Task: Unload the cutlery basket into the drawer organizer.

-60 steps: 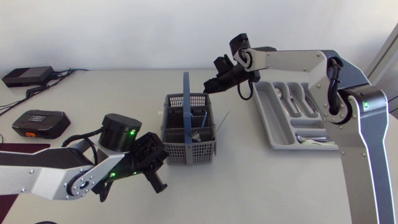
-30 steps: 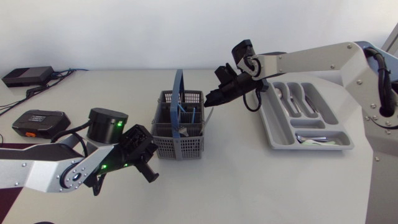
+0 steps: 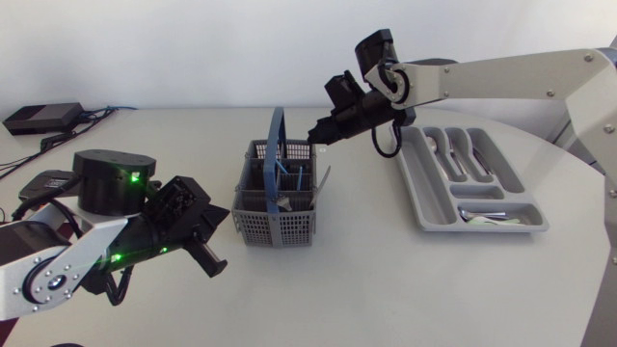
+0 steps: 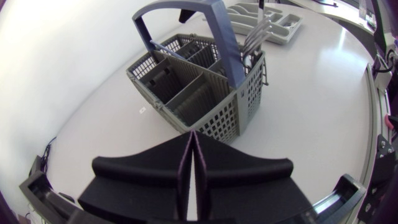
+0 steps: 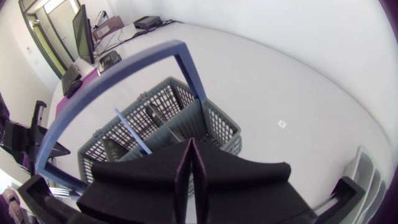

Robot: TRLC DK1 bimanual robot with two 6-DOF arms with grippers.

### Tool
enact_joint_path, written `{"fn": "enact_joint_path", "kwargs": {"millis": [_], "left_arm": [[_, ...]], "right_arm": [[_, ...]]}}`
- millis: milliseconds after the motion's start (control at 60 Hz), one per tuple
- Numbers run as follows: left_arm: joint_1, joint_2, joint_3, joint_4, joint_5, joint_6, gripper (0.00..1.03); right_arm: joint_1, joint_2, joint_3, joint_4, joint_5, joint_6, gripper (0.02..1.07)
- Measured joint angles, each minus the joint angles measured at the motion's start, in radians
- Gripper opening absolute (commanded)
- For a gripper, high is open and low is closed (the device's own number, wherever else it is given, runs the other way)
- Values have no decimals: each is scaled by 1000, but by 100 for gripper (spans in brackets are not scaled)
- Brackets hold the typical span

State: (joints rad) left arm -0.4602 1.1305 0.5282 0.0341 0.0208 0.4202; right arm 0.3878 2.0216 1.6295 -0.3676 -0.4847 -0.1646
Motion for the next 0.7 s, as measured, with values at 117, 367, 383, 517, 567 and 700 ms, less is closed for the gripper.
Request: {"fn": "enact_joint_path", "kwargs": {"millis": [117, 367, 383, 517, 567, 700], "left_arm": [[0, 0, 0, 0, 0, 0, 4], [0, 0, 0, -1, 4, -1, 4], [0, 1, 0, -1, 4, -1, 4], [0, 1, 0, -1, 5, -1, 4], [0, 2, 0, -1, 8, -1, 4], [0, 11, 0, 0, 8, -1, 4]], "right_arm": [[30, 15, 8, 0, 19, 0, 8], [40, 84, 38, -50, 50, 0, 8], [42, 83, 37, -52, 51, 0, 8], [54, 63, -11, -43, 48, 0, 8], [64, 37, -47, -42, 45, 0, 8], [92, -33, -153, -11, 56, 5, 8]]}}
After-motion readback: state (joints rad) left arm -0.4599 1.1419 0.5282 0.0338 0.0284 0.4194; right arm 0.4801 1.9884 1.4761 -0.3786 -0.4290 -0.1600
